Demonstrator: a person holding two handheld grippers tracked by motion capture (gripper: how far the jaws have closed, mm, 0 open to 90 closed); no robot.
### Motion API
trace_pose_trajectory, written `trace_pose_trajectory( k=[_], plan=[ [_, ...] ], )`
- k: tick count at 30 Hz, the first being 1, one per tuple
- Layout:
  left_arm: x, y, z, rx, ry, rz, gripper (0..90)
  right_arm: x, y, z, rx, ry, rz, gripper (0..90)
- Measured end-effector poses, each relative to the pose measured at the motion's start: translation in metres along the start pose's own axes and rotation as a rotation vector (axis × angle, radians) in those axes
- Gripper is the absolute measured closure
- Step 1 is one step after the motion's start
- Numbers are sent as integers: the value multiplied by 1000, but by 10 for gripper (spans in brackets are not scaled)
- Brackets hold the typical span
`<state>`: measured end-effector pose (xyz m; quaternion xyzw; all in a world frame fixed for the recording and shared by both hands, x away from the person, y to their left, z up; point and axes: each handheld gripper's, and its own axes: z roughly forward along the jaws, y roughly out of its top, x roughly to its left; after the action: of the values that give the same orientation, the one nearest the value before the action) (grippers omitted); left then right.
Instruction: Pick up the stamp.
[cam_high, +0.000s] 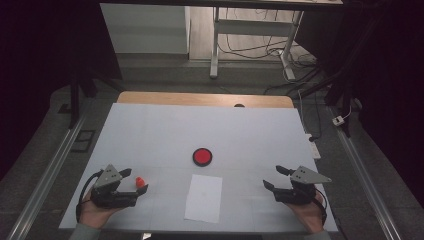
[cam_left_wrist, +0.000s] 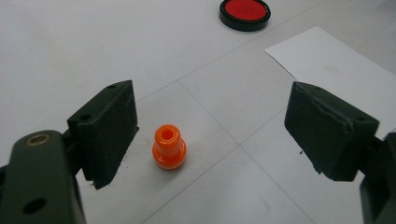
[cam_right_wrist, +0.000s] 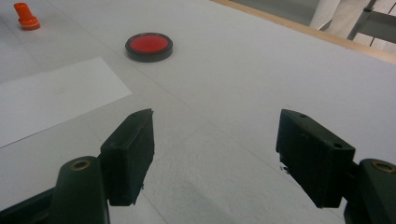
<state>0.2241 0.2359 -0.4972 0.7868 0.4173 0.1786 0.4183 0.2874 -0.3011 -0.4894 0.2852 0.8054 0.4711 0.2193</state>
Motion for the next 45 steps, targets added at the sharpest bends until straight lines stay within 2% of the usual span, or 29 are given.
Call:
trace_pose_trajectory(
  k=[7,11,19,26,27,30,32,36,39,45],
  plan=[
    [-2,4,1,1,-3,4,196,2,0,-2,-4,-10,0,286],
    [-4,7,2,12,9,13,204,2,1,-3,-16,-9,0,290],
    [-1,17,3,33,23,9,215,3,1,2,-3,-2,-6,298],
    [11,28,12,78,43,-9,223,4,-2,3,9,1,-10,301],
    [14,28,16,99,60,-12,223,4,-2,3,12,2,-9,300],
    [16,25,20,118,72,-7,228,6,-2,4,19,-2,-12,301],
    [18,20,23,140,71,-1,246,6,-2,5,20,4,-12,301],
    [18,14,26,151,63,-2,261,6,-2,7,28,1,-13,301],
    [17,9,29,164,55,11,303,6,-2,8,29,2,-14,302],
    [17,5,31,178,54,14,363,6,-4,8,38,-5,-15,304]
  ],
)
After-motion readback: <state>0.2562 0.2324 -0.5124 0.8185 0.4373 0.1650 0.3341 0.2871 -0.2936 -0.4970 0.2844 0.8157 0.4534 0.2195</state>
